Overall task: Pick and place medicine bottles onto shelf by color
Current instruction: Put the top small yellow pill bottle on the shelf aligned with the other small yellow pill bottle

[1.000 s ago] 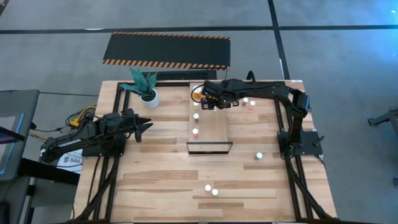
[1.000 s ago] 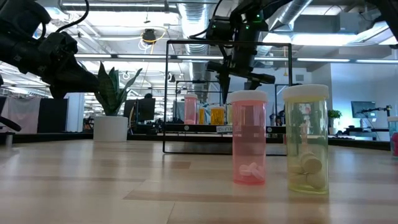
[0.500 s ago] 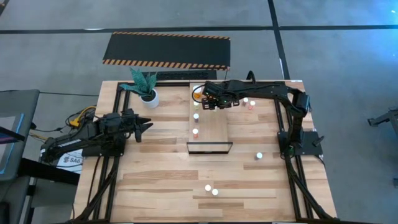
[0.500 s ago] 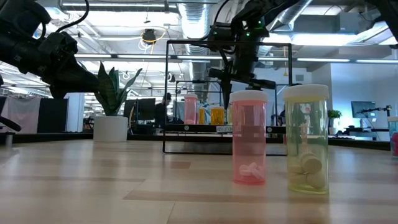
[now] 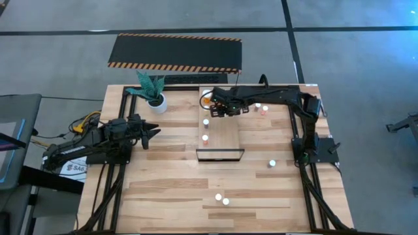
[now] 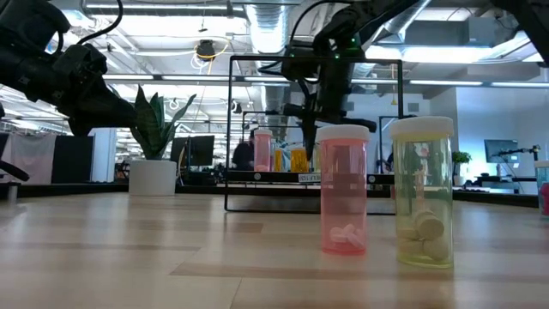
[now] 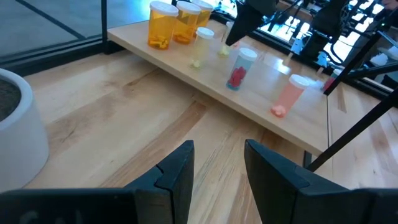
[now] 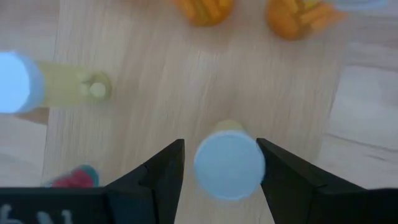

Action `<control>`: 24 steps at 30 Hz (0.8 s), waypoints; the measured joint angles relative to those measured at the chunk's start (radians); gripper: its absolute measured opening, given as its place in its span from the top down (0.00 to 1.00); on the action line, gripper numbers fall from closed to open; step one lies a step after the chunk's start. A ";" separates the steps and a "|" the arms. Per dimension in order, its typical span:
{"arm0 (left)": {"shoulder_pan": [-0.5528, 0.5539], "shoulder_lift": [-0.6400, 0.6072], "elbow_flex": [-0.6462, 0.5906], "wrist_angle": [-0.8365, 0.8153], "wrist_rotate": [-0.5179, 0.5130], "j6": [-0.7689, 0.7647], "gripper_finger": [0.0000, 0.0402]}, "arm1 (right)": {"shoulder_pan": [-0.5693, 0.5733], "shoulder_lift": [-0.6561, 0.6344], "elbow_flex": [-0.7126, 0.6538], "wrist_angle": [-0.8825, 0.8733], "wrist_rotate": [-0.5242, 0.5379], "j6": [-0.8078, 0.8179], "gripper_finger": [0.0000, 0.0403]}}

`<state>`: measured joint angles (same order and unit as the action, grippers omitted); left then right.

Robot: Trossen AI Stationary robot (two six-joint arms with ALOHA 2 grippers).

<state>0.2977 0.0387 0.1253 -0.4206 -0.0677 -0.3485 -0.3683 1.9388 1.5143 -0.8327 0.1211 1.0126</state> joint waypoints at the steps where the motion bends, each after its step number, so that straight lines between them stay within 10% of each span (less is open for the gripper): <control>1: 0.000 0.000 0.000 0.000 0.001 0.000 0.68 | 0.000 0.000 0.000 0.002 0.001 0.000 0.47; 24: 0.000 0.000 0.000 0.000 0.000 0.000 0.68 | -0.008 -0.002 0.000 0.016 0.010 0.000 0.55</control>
<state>0.2977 0.0387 0.1253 -0.4206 -0.0674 -0.3485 -0.3759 1.9369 1.5146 -0.8166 0.1307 1.0126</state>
